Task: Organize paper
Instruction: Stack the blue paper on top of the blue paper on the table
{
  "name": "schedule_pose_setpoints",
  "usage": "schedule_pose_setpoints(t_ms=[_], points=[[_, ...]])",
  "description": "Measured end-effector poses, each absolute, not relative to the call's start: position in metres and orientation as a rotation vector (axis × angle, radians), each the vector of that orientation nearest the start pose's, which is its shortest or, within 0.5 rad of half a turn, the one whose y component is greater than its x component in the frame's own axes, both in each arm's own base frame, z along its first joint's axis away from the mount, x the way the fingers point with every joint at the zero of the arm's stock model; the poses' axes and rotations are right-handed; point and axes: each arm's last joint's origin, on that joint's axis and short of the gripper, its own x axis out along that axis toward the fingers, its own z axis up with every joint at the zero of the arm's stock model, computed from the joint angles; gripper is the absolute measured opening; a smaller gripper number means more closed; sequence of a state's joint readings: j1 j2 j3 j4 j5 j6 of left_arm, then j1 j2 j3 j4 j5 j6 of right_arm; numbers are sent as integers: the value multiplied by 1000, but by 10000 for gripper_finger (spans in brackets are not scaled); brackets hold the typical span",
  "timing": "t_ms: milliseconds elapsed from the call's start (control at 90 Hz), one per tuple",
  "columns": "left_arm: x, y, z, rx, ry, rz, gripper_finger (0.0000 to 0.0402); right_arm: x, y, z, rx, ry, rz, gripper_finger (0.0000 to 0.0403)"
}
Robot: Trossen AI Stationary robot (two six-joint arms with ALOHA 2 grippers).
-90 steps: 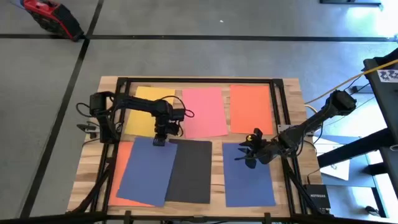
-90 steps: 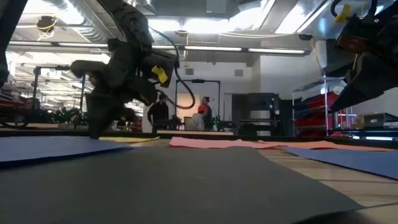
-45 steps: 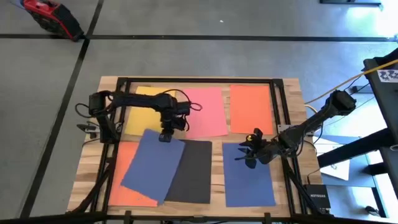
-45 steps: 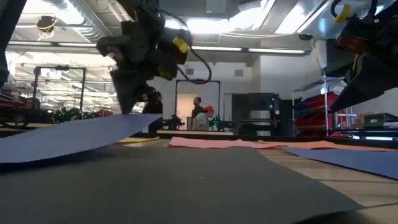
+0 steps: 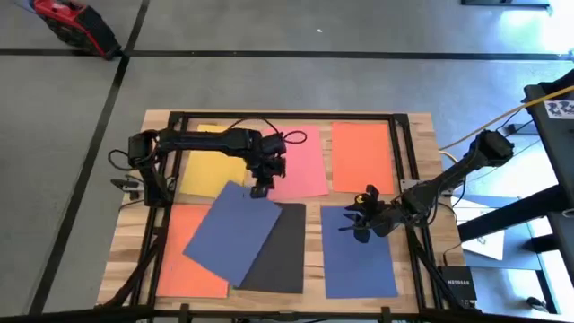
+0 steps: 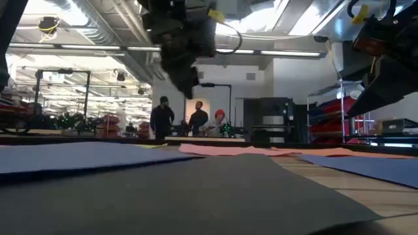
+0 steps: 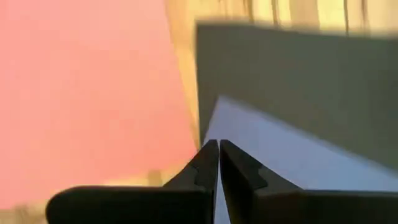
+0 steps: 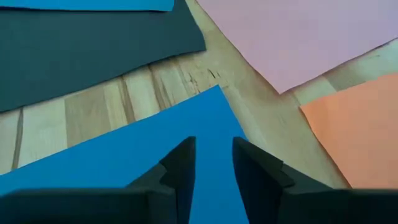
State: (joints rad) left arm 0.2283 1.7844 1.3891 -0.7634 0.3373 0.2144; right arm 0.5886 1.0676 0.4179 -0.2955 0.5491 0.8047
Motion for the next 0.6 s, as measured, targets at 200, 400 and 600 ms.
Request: schedule_pose_setpoints(t_ms=[200, 400, 600], points=[[358, 69, 236, -117, 1080, -225, 0, 157, 86, 159, 255, 740, -276, 95], [343, 68, 226, -20, 1267, -133, 0, 157, 86, 159, 255, 740, -276, 95], [328, 66, 202, 36, 1384, -159, 11, 157, 86, 160, 256, 739, -276, 95]])
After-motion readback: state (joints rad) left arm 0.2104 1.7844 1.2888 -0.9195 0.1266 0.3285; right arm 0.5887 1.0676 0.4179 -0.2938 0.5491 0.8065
